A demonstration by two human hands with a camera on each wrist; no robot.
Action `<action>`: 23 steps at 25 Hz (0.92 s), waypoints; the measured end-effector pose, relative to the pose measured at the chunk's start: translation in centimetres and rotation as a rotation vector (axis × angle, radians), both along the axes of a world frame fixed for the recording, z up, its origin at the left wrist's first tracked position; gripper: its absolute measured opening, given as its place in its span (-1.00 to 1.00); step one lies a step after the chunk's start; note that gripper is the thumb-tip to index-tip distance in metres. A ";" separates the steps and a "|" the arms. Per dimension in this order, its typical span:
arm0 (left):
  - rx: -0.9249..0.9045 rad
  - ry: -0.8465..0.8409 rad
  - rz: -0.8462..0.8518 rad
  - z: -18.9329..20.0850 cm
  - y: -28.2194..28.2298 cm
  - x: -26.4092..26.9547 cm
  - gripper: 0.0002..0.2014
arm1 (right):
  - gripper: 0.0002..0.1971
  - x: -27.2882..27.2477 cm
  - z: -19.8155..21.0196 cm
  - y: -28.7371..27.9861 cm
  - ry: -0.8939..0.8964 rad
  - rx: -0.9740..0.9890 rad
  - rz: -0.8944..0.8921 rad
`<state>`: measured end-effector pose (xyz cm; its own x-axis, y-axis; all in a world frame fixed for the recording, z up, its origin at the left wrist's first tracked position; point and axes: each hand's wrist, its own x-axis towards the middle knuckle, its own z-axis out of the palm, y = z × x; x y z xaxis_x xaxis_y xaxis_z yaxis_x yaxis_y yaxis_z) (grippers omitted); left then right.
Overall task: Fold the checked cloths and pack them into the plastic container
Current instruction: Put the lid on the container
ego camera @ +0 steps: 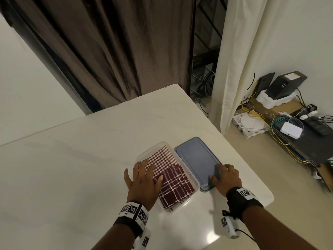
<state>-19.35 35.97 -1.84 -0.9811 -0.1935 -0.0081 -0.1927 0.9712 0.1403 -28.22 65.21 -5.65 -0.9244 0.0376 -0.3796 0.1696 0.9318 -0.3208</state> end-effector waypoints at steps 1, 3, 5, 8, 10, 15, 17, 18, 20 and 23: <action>-0.003 0.006 0.006 0.0 0.1 0.0 -0.51 | -0.42 0.0 0.0 -0.1 0.006 -0.038 -0.028; -0.003 0.000 0.016 0.0 0.2 0.1 -0.50 | -0.41 -0.4 -0.4 0.1 -0.016 -0.133 -0.106; 0.007 -0.009 0.022 -0.2 0.2 0.1 -0.50 | -0.43 -1.0 -0.3 0.4 -0.037 -0.251 -0.214; 0.012 -0.046 0.030 -0.1 0.2 0.1 -0.47 | -0.74 -1.2 2.3 0.4 0.038 -0.411 -0.231; 0.034 -0.032 0.017 0.2 0.1 0.1 -0.44 | -0.97 -1.0 4.9 -0.2 0.160 -0.502 -0.134; 0.318 0.175 0.024 4.4 0.1 -1.3 -0.45 | -0.81 1.2 11.0 -3.7 0.547 -0.414 0.358; 0.846 0.167 0.158 7.1 0.8 -2.5 -0.38 | -0.77 2.8 12.4 -5.6 0.688 -0.321 0.508; 1.118 0.126 0.240 8.1 1.2 -3.0 -0.40 | -0.76 3.5 12.5 -6.5 0.730 -0.307 0.578; 1.387 0.101 0.351 8.7 1.6 -3.7 -0.60 | -0.74 4.6 12.2 -7.7 0.719 -0.364 0.694; 1.422 0.132 0.427 8.2 1.3 -3.3 -0.82 | -0.64 5.5 11.9 -8.0 0.543 -0.498 0.773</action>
